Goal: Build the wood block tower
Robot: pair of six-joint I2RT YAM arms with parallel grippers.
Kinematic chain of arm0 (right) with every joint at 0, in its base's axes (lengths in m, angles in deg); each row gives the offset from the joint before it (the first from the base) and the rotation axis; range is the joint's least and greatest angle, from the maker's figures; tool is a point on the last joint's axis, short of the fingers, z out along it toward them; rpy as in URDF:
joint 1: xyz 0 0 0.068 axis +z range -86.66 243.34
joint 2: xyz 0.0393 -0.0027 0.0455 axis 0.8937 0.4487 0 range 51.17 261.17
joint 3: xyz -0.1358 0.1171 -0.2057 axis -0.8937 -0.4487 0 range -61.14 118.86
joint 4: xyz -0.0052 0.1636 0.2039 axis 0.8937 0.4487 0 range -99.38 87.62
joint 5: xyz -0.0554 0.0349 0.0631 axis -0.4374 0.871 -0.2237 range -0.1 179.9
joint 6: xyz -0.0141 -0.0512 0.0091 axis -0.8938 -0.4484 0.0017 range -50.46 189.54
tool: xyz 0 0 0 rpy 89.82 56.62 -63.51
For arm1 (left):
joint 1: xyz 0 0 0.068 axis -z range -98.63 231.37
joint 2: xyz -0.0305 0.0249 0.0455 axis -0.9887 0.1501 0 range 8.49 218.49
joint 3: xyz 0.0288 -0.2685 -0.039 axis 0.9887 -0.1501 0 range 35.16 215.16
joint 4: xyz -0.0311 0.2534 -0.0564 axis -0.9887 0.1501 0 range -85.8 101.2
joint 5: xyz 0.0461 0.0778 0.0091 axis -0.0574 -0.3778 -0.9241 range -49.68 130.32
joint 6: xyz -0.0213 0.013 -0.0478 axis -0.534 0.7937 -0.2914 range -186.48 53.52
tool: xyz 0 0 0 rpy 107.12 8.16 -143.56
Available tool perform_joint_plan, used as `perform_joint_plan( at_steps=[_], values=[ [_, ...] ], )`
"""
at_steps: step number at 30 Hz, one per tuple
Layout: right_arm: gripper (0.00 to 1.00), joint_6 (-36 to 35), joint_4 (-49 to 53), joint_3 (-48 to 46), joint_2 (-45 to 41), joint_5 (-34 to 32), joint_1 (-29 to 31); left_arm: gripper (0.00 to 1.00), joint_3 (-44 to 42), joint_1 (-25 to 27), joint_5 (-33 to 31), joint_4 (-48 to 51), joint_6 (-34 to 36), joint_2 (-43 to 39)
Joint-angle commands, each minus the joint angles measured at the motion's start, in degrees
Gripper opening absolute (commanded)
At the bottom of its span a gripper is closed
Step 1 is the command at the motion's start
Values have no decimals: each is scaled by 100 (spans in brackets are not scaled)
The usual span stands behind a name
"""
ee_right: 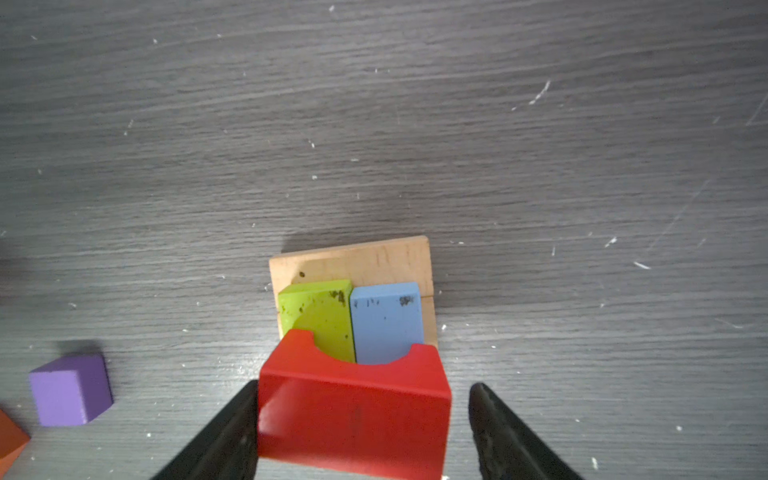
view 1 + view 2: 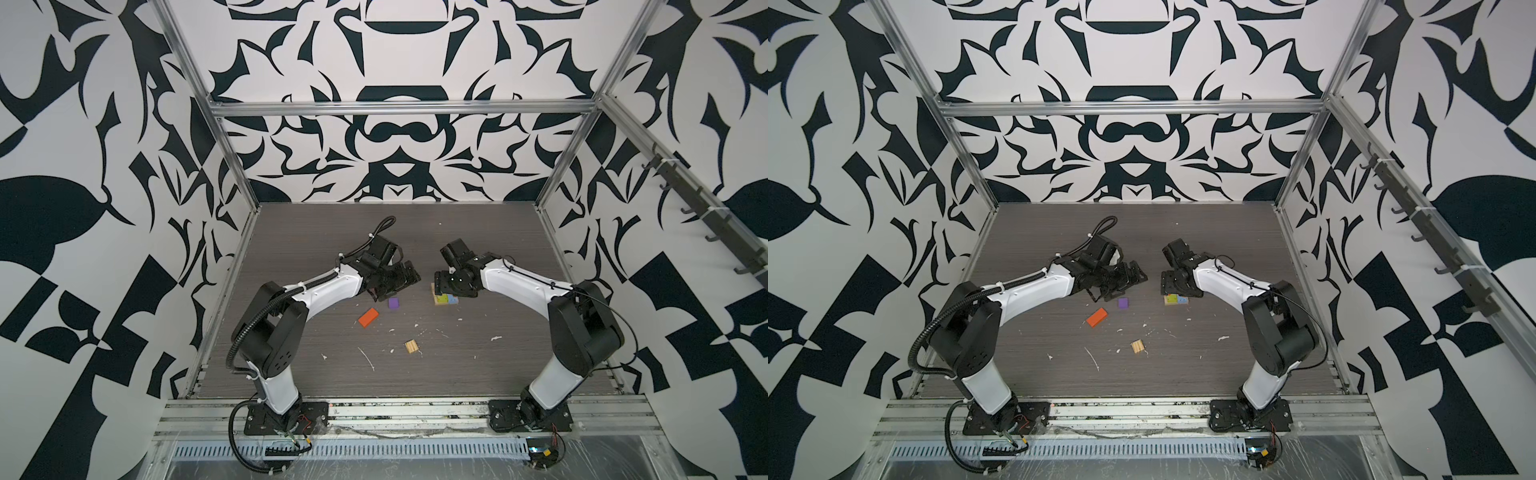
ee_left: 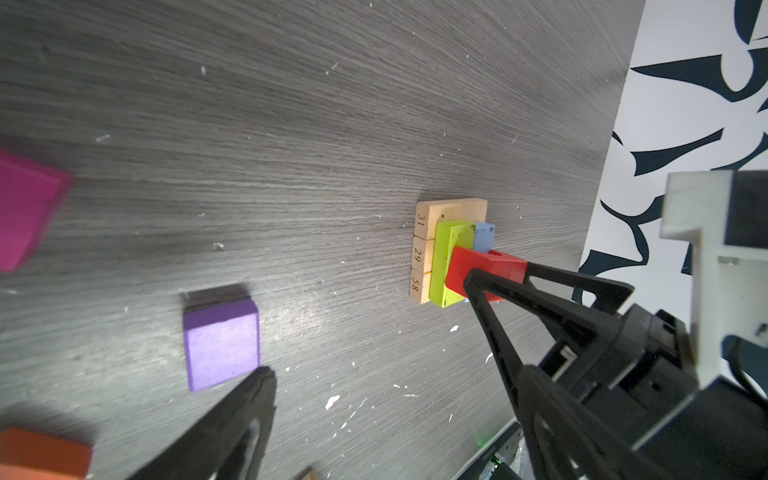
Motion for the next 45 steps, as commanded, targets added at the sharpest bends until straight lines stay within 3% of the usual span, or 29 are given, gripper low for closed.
perform_joint_plan(
  at_steps=[1,19,45],
  values=[
    [78,40,92,217,-35,-168,58,94,-46,-27,15,-29,-18,-137],
    [57,-183,138,302,-61,-234,82,94,-18,-27,11,-35,-30,-119],
    [57,-1126,-617,-263,-368,-107,77,94,109,-27,25,8,-20,-29]
  ],
)
